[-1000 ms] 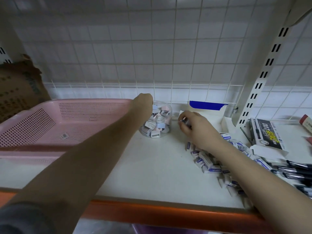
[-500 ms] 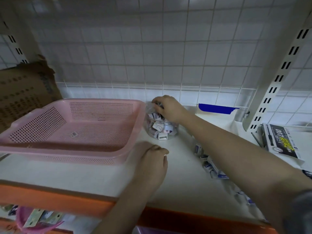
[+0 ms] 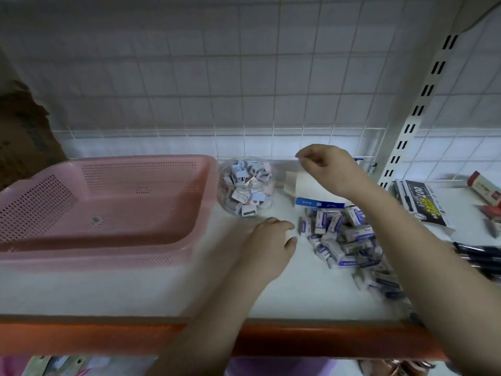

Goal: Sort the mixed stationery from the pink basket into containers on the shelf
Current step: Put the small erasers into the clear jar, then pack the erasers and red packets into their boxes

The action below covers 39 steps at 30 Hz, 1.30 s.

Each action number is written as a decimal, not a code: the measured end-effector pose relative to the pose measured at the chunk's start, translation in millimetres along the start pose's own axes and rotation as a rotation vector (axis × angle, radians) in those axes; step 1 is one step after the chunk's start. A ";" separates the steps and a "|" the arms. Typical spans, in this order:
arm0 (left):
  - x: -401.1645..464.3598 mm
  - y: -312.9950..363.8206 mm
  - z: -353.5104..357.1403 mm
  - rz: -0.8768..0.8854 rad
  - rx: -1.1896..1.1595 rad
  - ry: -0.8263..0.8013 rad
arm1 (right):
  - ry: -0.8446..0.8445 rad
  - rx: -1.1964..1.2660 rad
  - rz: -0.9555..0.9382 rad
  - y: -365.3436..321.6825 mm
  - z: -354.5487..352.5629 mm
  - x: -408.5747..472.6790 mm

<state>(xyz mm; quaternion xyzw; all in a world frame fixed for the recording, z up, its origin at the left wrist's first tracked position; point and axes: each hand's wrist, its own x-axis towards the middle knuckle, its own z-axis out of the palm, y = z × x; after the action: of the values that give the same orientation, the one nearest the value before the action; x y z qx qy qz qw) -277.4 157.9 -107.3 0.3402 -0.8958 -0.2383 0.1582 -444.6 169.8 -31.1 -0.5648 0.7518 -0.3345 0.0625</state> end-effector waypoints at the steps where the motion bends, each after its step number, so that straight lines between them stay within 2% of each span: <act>1: 5.3 4.9 2.7 0.009 0.004 -0.029 | -0.007 -0.035 0.055 6.8 -11.2 -13.4; 7: 24.8 25.2 16.4 0.060 -0.051 -0.180 | -0.094 -0.248 0.337 29.7 -34.2 -96.3; 10: 30.9 24.7 14.8 0.128 0.043 -0.296 | -0.159 -0.310 0.381 35.1 -22.3 -116.6; 13: 38.1 28.6 10.3 0.145 0.097 -0.364 | -0.073 -0.318 0.350 41.2 -10.4 -124.5; 21: 38.0 31.5 11.4 0.108 0.010 -0.132 | 0.124 -0.275 0.317 43.2 -5.2 -130.2; 24: 34.2 32.6 9.8 0.089 -0.026 -0.045 | 0.191 -0.072 0.315 49.2 -10.2 -133.7; 28: 27.0 32.5 12.3 -0.001 -0.121 0.068 | 0.257 0.413 0.280 54.4 -20.1 -137.2; 31: 21.4 36.4 16.4 -0.076 -0.177 0.144 | 0.218 0.487 0.201 65.5 -29.7 -135.3; 34: 14.5 48.5 26.1 -0.139 -0.268 0.223 | 0.082 0.512 0.192 82.7 -40.6 -126.0; 39: 4.6 53.9 30.8 -0.192 -0.252 0.233 | -0.005 0.517 0.140 85.6 -48.9 -102.6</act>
<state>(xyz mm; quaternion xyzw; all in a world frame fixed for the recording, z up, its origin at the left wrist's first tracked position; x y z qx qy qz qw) -323.2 199.9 -103.7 0.4268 -0.7981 -0.3215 0.2785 -500.5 294.1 -71.8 -0.4777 0.6784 -0.5088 0.2296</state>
